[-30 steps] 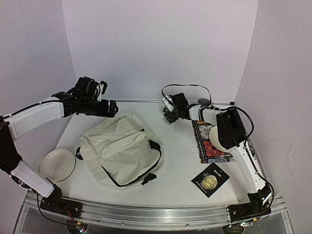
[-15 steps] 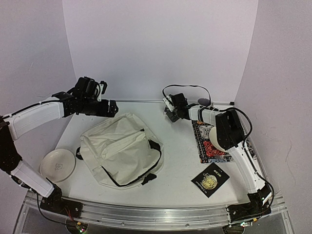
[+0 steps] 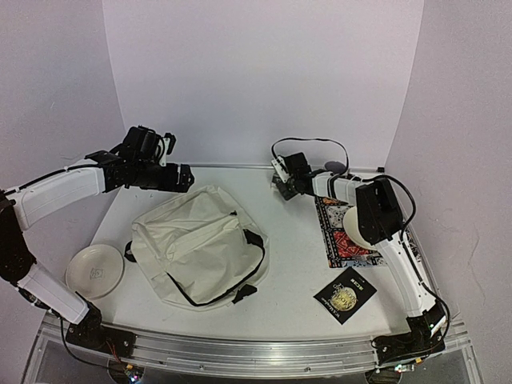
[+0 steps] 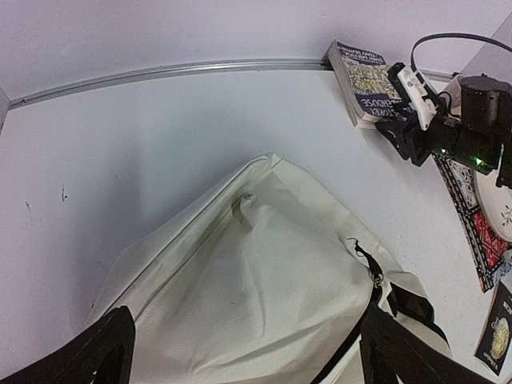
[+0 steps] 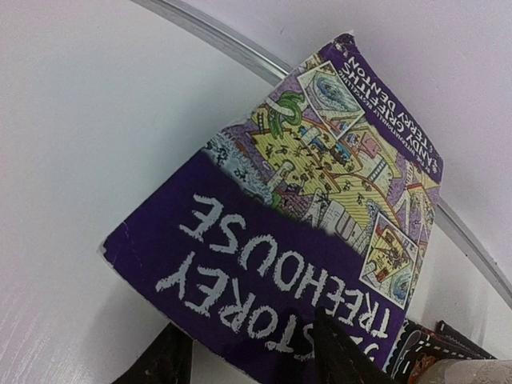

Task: Pack the student bag
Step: Move the book to the center of the board.

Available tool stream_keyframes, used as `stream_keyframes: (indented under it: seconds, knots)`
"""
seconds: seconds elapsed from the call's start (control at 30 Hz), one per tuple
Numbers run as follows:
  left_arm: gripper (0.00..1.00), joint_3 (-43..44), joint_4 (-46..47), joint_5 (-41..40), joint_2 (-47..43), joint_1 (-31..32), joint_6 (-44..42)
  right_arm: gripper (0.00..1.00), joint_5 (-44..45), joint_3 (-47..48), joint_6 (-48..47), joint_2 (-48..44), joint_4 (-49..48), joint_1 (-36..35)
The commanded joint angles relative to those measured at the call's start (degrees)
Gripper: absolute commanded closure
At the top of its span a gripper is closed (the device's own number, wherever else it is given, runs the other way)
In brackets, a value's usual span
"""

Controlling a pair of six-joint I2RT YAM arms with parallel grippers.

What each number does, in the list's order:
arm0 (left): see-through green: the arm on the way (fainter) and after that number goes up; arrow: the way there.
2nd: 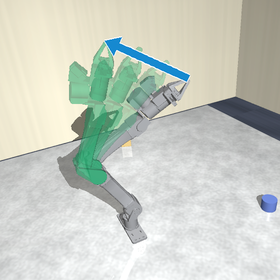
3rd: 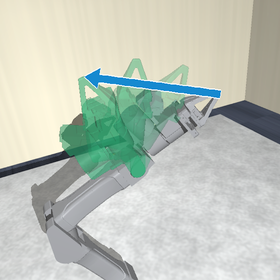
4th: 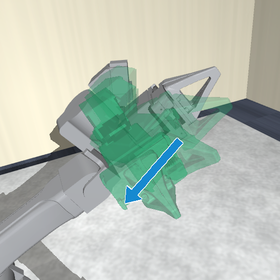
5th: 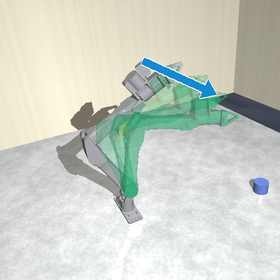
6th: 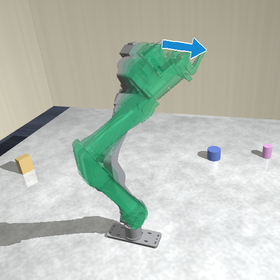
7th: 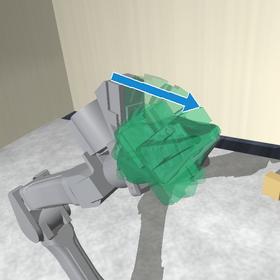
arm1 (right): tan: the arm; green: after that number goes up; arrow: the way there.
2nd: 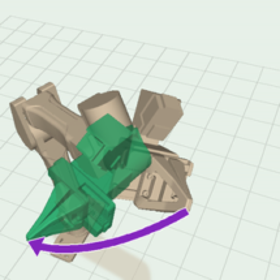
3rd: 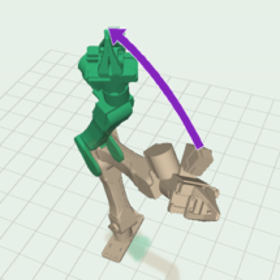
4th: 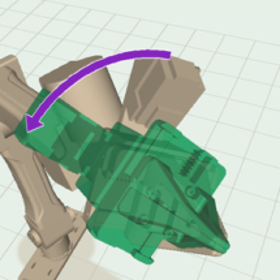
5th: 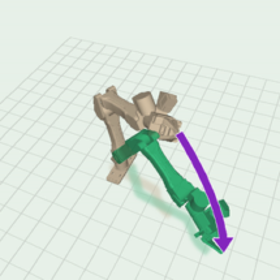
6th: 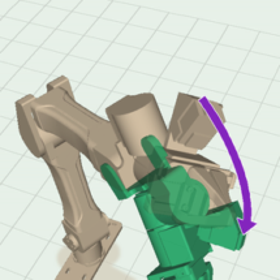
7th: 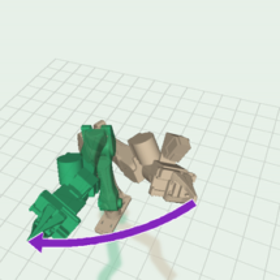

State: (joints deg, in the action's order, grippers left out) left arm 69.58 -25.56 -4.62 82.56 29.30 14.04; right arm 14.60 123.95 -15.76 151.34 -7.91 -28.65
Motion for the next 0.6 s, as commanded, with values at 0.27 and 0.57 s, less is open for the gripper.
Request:
stream_keyframes:
  seconds: [0.27,0.57]
  knots:
    - [0.01,0.0,0.1,-0.1,0.2,-0.3,1.0,0.37,9.0,-0.3,-6.2,-4.9,-7.0,1.3]
    - [0.01,0.2,0.2,-0.2,0.8,-0.3,0.9,0.39,10.5,-3.0,-15.6,-4.8,-14.2,1.2]
